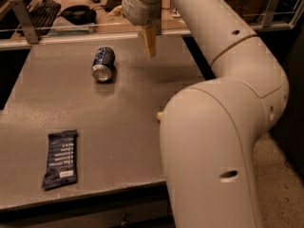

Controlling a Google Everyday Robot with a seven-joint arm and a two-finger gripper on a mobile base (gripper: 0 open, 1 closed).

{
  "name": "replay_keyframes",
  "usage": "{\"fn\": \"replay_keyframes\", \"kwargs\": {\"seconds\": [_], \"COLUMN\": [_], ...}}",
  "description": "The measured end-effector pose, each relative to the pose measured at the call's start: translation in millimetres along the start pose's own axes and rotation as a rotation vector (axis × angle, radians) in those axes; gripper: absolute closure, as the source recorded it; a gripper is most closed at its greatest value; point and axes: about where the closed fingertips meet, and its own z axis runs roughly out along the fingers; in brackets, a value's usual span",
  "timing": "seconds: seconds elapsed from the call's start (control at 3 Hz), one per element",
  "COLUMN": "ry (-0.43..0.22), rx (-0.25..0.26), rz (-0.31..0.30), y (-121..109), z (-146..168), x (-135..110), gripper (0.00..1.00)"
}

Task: Place pepsi can upright

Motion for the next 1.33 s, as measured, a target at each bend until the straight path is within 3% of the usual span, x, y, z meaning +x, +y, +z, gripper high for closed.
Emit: {"fn": "replay_keyframes", "kwargs": {"seconds": [0.67,1.33], "ry": [-0.004,0.019], "rx": [-0.06,-0.145], "rz": [-0.258,-0.375], "y": [-29,-33], "z": [56,85], "x": [-30,-24], "gripper": [0.0,0.0]}}
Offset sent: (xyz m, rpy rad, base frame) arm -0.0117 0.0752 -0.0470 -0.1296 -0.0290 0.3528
